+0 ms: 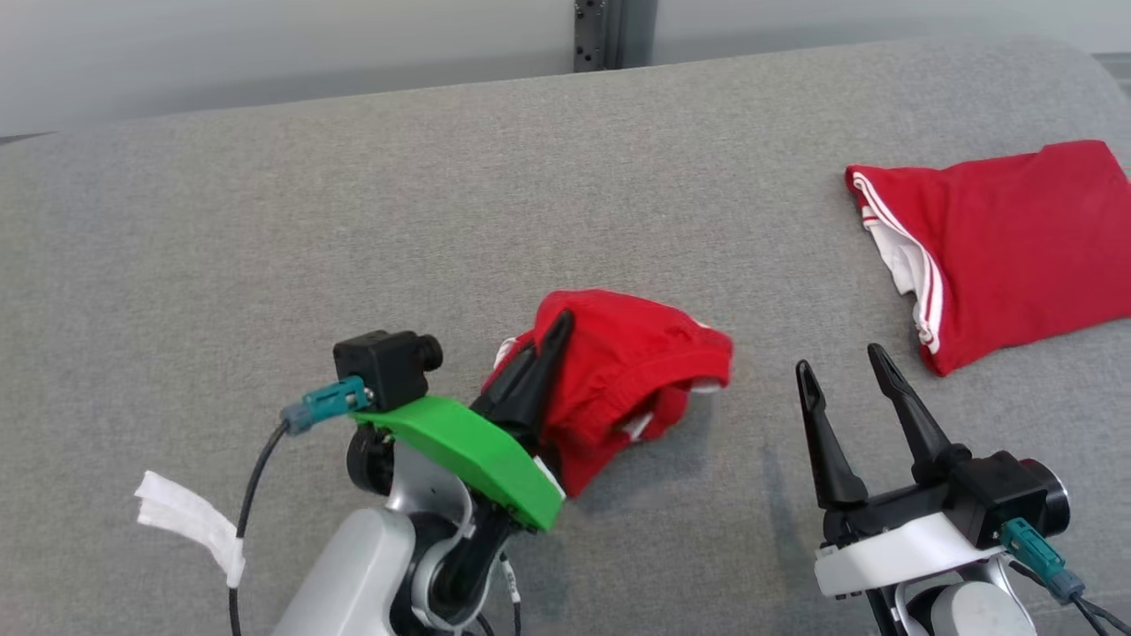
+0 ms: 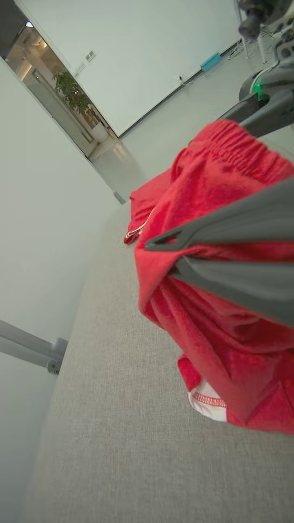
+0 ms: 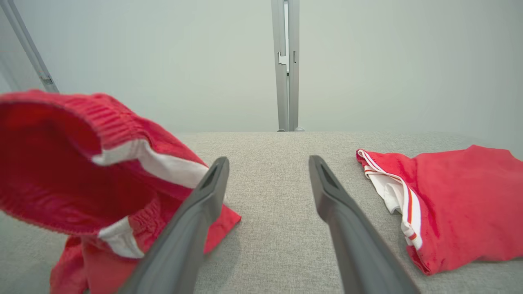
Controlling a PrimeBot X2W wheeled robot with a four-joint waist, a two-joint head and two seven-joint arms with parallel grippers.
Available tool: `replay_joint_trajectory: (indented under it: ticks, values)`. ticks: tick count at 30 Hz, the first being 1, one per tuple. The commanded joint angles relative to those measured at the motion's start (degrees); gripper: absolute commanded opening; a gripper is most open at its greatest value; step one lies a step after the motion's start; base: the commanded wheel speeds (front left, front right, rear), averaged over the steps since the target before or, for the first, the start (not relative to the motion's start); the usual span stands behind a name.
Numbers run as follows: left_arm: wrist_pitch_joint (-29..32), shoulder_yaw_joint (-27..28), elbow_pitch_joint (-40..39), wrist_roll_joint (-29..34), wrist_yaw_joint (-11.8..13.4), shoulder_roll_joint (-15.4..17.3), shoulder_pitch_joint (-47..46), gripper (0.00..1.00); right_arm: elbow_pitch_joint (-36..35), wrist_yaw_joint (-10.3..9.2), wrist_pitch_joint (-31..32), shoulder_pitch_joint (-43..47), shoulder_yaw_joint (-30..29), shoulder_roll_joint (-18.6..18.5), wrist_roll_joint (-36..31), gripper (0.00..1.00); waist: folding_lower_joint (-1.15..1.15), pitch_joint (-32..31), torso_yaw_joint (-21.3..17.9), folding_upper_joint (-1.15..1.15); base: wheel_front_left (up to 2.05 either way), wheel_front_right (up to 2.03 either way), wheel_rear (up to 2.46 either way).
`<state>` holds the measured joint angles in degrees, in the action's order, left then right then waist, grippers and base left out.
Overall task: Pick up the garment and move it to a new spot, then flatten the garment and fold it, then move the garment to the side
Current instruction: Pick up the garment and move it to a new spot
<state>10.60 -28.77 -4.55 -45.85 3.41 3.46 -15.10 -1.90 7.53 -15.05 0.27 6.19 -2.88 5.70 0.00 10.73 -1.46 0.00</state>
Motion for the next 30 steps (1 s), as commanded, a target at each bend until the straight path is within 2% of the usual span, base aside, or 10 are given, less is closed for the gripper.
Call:
replay_joint_trajectory:
  ticks: [1,8,9,10,11,12,17,22,25,30]
  values:
    - [-0.41,1.05,4.42,-1.55,0.42,-0.01,-1.72,0.00,0.24,-0.08,-0.17,-0.71,0.06,-0.05,0.31,1.00,0.00,1.09,-2.26,0.00,0.00,0.00,0.00]
    - [-7.62,3.03,29.57,-2.41,-2.01,-0.30,-7.68,0.00,1.24,-0.08,-0.17,-1.48,1.29,-0.05,1.26,1.00,0.00,1.27,-5.09,0.00,0.00,0.00,0.00]
    - [-8.94,3.27,32.25,-2.90,-2.32,-0.36,-8.21,0.14,1.34,-0.08,-0.17,-1.41,1.42,-0.03,1.31,1.00,0.00,1.09,-5.32,0.00,0.00,0.00,0.00]
    - [-10.29,3.36,34.57,-3.04,-2.58,-0.42,-8.76,0.36,1.41,-0.08,-0.17,-1.25,1.36,-0.02,1.38,1.00,0.00,0.95,-5.43,0.00,0.00,0.00,0.00]
    - [-11.54,3.36,36.35,-3.30,-3.00,-0.44,-9.17,0.79,1.41,-0.08,-0.17,-1.02,1.31,-0.03,1.49,1.00,0.00,0.78,-5.46,0.00,0.00,0.00,0.00]
    - [-12.82,3.56,37.77,-3.68,-3.27,-0.44,-9.46,1.00,1.44,-0.08,-0.17,-0.71,1.20,-0.03,1.55,1.00,0.00,0.53,-5.39,0.00,0.00,0.00,0.00]
    - [-19.82,4.20,39.76,-3.48,-3.40,-0.42,-7.74,1.00,1.49,-0.08,-0.17,1.26,-0.22,-0.02,1.56,1.00,0.00,-1.82,-4.00,0.00,0.00,0.00,0.00]
    - [-24.96,5.68,34.53,-0.20,-2.09,2.56,-0.71,1.00,0.58,-0.08,-0.17,3.78,-2.22,-0.04,0.49,1.00,0.00,-5.13,-1.57,0.00,0.00,0.00,0.00]
    - [-25.78,5.62,28.95,4.78,-1.13,4.49,4.63,1.00,-0.33,-0.08,-0.17,5.36,-4.13,-0.05,-0.67,1.00,0.00,-6.65,0.52,0.00,0.00,0.00,0.00]
    - [-25.76,11.43,17.79,16.81,1.58,6.15,15.13,1.00,-0.71,-0.08,-0.17,7.82,-6.78,-0.24,-2.64,1.00,0.00,-9.22,3.53,0.00,0.00,0.00,0.00]
